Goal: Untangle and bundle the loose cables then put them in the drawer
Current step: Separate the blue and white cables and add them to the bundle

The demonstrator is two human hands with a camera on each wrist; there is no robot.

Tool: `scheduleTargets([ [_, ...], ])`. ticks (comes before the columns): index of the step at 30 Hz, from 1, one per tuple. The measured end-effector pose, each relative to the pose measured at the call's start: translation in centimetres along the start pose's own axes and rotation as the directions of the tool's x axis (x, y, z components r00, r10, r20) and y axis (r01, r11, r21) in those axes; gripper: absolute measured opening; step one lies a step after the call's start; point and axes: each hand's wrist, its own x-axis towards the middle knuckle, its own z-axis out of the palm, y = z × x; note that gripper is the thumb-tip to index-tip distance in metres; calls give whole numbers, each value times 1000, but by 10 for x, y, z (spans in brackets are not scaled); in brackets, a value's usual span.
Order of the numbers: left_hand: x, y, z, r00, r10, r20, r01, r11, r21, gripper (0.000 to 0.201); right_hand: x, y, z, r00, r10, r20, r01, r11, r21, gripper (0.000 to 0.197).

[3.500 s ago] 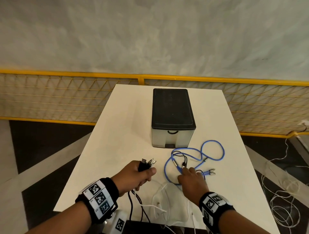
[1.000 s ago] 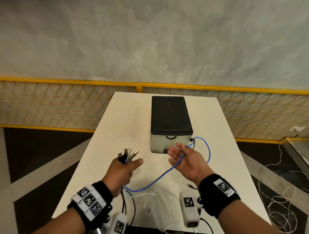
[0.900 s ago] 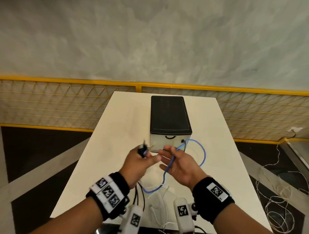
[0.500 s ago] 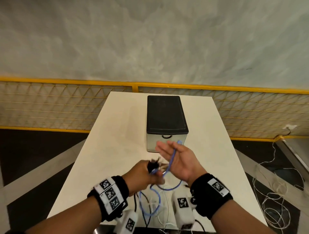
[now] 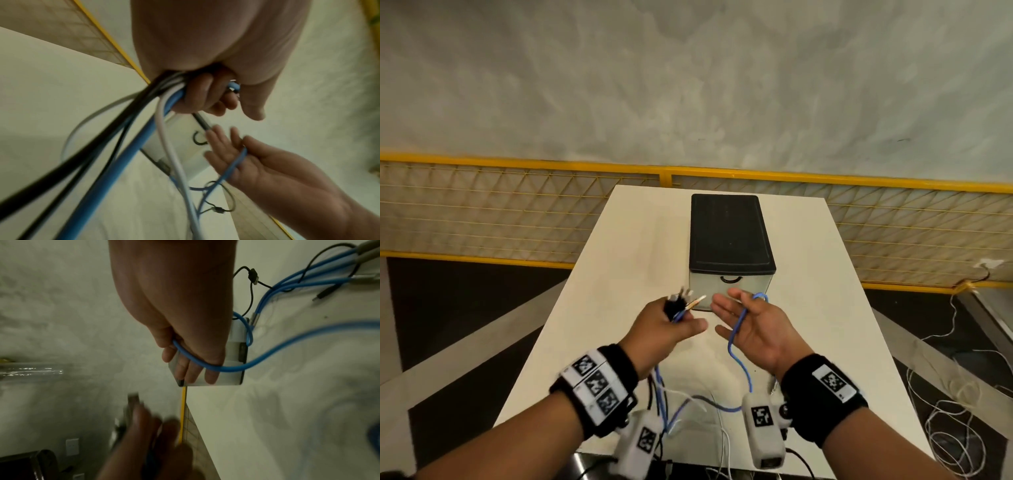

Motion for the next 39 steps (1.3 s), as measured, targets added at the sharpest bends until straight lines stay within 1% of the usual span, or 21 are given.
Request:
scheduleTargets([
  [1, 5, 6, 11, 999, 40, 14, -40, 999, 1, 19, -2, 6, 4, 1000, 8, 20, -8, 1000, 8, 33],
  [2, 8, 6, 21, 998, 56, 39, -56, 998, 9, 21, -4, 12, 8, 999, 17, 47, -18, 1000, 22, 36],
  [3, 8, 7, 29, 998, 48, 51, -50, 998, 24, 27, -8, 16, 11, 997, 27, 70, -30, 999, 39, 39],
  [4, 8, 6, 36, 998, 32, 48, -33, 999, 29, 26, -11, 19, 14, 995, 40, 92, -45, 998, 53, 42],
  [6, 9, 0, 43, 997, 15, 70, -15, 1000, 5, 13, -15, 20, 11, 992, 66, 108, -73, 996, 55, 44],
  [7, 8, -3, 44, 994, -4, 105, 6, 1000, -13, 14, -16, 18, 8, 992, 72, 103, -78, 995, 58, 43],
  [9, 1, -6, 40, 979, -57, 194, 53, 998, 24, 26, -12, 10, -1, 995, 63, 71, -71, 991, 114, 37],
  [13, -14, -30, 7, 904, -213, 372, 134, 965, 227, 22, -6, -15, -11, 999, 26, 31, -30, 988, 149, 26],
  [17, -26, -50, -24, 833, -372, 408, 199, 892, 407, 24, -5, -27, -12, 999, 42, 11, -43, 993, 108, 32],
  [19, -29, -53, -34, 791, -414, 450, 178, 860, 478, 24, -4, -24, -8, 999, 48, 14, -49, 995, 92, 33],
  [21, -30, -56, -38, 760, -400, 512, 94, 848, 522, 23, -4, -22, -5, 999, 40, 22, -42, 996, 77, 32],
  [22, -31, -54, -39, 757, -385, 528, 63, 848, 527, 23, -4, -22, -5, 999, 28, 26, -30, 997, 67, 32],
  [23, -31, -49, -39, 770, -354, 531, 38, 856, 515, 22, -3, -23, -4, 999, 15, 32, -16, 998, 54, 32],
  [24, -28, -44, -39, 800, -319, 508, 44, 876, 480, 22, -3, -24, -4, 999, 3, 36, -5, 999, 38, 32],
  [25, -25, -38, -40, 848, -276, 452, 72, 906, 417, 23, -4, -25, -3, 999, -1, 42, 0, 1000, 24, 32],
  [27, -15, -22, -36, 930, -207, 303, 162, 972, 168, 28, -6, -23, -2, 999, 17, 51, -17, 1000, 5, 31],
  [29, -3, -6, -25, 974, -141, 176, 149, 988, -29, 31, -7, -13, 1, 998, 43, 56, -43, 999, -2, 29],
  [31, 5, 7, -5, 995, -56, 82, 62, 996, -69, 28, -8, 2, 6, 996, 72, 58, -71, 997, -23, 30],
  [34, 10, 12, 24, 996, 42, 83, -38, 998, -44, 19, -10, 17, 15, 987, 109, 116, -109, 994, -3, 38],
  [36, 11, 3, 30, 997, 52, 55, -54, 998, 26, 21, -13, 20, 17, 978, 128, 164, -135, 990, 34, 40],
  [39, 10, -9, 28, 996, 26, 87, -27, 1000, 6, 13, -17, 23, 15, 971, 183, 151, -172, 982, -79, 37],
])
